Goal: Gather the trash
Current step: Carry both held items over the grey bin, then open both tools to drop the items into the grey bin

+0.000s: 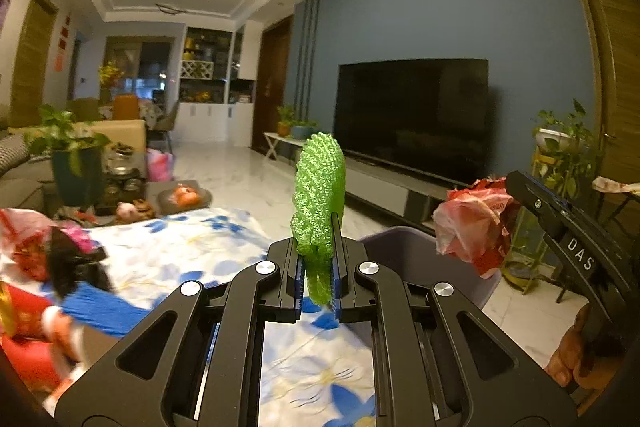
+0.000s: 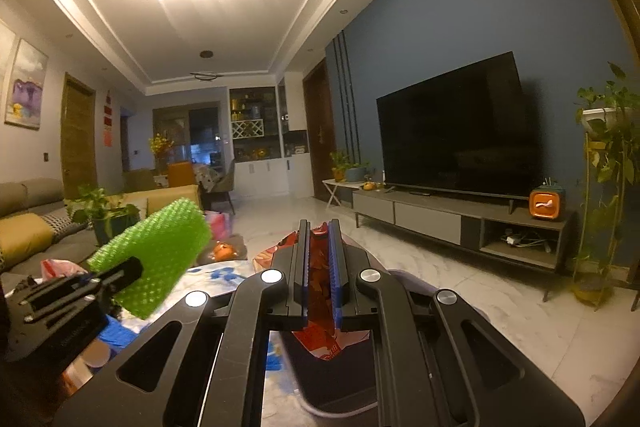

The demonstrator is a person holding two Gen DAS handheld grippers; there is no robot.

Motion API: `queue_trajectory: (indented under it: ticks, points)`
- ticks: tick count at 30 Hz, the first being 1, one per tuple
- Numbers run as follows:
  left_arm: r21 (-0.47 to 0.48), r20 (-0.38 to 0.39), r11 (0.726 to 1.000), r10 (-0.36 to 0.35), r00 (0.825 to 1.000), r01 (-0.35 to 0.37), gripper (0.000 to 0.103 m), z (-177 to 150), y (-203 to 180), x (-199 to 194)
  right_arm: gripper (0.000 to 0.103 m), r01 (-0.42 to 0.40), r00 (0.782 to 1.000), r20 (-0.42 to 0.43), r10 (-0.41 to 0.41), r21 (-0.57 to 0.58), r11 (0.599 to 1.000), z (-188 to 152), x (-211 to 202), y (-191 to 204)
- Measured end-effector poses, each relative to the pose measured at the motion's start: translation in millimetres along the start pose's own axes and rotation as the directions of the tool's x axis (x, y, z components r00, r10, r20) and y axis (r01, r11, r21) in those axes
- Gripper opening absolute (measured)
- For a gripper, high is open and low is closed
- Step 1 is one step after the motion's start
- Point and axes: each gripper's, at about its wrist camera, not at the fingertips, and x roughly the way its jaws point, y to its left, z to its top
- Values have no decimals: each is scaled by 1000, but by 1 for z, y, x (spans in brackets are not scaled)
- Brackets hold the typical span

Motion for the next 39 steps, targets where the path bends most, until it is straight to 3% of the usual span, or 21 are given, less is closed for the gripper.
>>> queue_trajectory:
  ticks: [9,34,37,39]
  points:
    - [0,-61,996,-84,995,84,10,-16,-16,55,9,28,1000,-10,-28,11,1000,-1,22,-23]
    - [7,-117,980,-195,974,197,11,-35,-53,111,9,72,996,-53,-70,24,997,-11,52,-39]
    - [4,-139,977,-210,968,212,27,-37,-50,117,10,68,996,-60,-66,30,997,-12,55,-41]
    - [-7,-132,976,-218,967,219,57,-39,-46,116,11,62,996,-67,-59,36,997,-13,57,-40]
